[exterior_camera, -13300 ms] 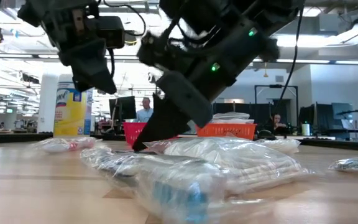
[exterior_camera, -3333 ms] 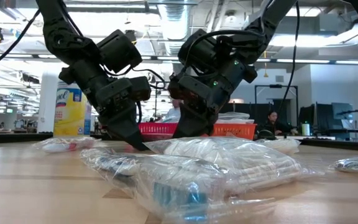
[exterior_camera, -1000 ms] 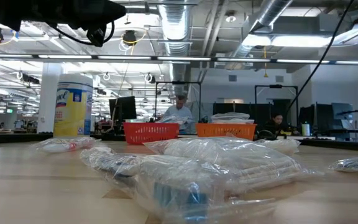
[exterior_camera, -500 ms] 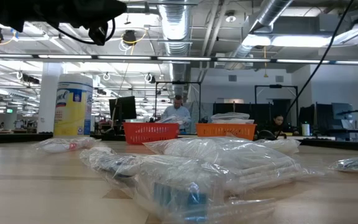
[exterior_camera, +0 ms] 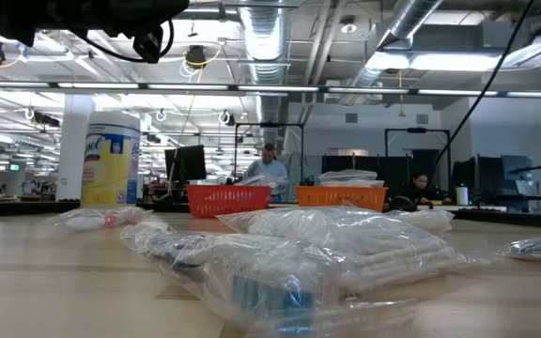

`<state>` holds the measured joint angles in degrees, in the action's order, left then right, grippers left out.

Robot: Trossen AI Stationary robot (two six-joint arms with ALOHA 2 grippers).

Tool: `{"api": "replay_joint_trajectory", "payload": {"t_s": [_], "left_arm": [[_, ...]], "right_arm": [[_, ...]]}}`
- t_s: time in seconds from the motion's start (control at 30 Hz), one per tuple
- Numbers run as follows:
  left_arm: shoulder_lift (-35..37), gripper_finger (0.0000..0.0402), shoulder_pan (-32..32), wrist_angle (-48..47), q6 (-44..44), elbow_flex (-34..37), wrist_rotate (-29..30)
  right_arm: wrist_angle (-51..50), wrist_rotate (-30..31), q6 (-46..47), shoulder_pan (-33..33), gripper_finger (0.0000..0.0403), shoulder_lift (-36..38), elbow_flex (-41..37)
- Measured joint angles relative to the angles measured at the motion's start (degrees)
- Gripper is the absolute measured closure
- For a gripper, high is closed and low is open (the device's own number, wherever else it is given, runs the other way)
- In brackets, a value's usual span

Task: Pick & Place Travel size toiletries
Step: Put the black comb into the bottom red bin, then put the white cotton pack into the orange bin

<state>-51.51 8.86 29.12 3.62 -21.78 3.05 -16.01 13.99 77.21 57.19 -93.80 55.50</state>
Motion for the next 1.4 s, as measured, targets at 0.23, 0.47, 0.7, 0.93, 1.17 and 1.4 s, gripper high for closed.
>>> {"api": "replay_joint_trajectory", "payload": {"t_s": [0.23,0.47,0.7,0.93,1.17,1.4], "left_arm": [[0.0,0.04,0.0,0.6,0.0,0.0,0.0],[0.0,0.04,0.0,0.6,0.0,0.0,0.0],[0.0,0.04,0.0,0.6,0.0,0.0,0.0],[0.0,0.04,1.4,0.6,0.2,0.0,0.1],[-0.3,0.04,3.2,1.1,0.3,0.0,0.1],[-4.9,0.04,3.6,4.4,1.6,0.0,0.1]], "right_arm": [[-0.9,-4.9,-0.4,-0.6,0.0393,-3.5,0.5],[-5.6,-8.2,0.3,-1.1,0.0358,-3.1,0.5],[-8.6,-6.7,-0.7,-2.9,0.0293,3.8,0.5],[-9.8,2.3,-10.0,-5.9,0.0245,12.0,0.5],[-11.0,7.8,-23.9,-12.0,0.0239,14.7,0.5],[-10.0,7.7,-36.4,-18.8,0.0255,14.7,0.5]]}}
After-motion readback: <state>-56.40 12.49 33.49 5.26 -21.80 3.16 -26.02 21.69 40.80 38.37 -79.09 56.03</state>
